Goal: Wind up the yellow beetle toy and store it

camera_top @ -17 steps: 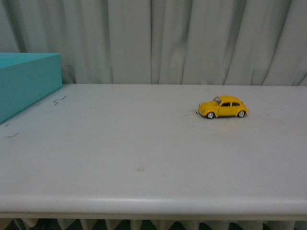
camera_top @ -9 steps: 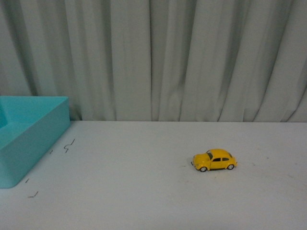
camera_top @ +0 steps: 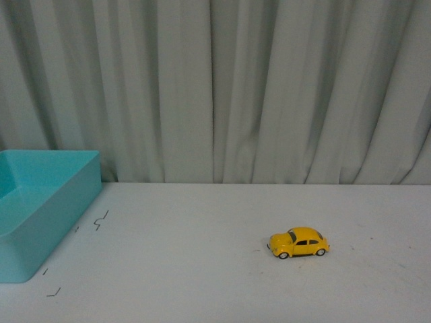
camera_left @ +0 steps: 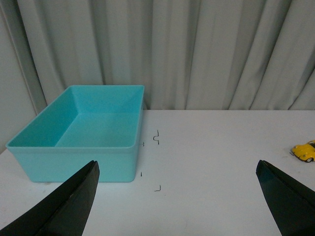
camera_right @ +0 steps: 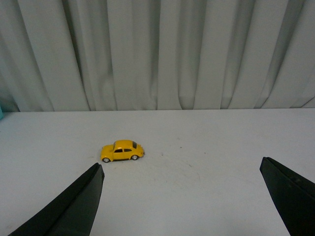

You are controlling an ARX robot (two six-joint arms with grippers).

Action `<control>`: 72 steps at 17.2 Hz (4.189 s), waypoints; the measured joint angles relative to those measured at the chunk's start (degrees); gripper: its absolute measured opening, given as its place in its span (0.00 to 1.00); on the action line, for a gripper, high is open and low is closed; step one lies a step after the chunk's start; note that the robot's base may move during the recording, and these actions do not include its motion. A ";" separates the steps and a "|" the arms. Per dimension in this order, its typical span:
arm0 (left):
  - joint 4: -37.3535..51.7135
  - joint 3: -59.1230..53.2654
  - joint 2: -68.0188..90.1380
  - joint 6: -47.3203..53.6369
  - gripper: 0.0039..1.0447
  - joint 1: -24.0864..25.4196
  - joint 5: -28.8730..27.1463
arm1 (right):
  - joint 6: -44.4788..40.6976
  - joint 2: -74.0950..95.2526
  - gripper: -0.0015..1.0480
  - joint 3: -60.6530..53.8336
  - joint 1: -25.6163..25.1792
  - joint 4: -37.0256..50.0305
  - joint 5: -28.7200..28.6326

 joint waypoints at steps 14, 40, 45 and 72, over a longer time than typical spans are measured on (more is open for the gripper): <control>-0.02 0.00 0.00 0.00 0.94 0.00 0.00 | 0.00 0.00 0.94 0.00 0.00 0.00 0.02; -0.02 0.00 0.00 0.00 0.94 0.00 0.02 | 0.00 0.00 0.94 0.00 0.00 -0.02 0.00; -0.02 0.00 0.00 0.00 0.94 0.00 0.00 | 0.00 0.00 0.94 0.00 0.00 -0.02 0.00; -0.04 0.00 0.00 -0.02 0.94 0.00 0.00 | -70.23 96.26 0.94 61.92 -17.33 -25.94 -49.48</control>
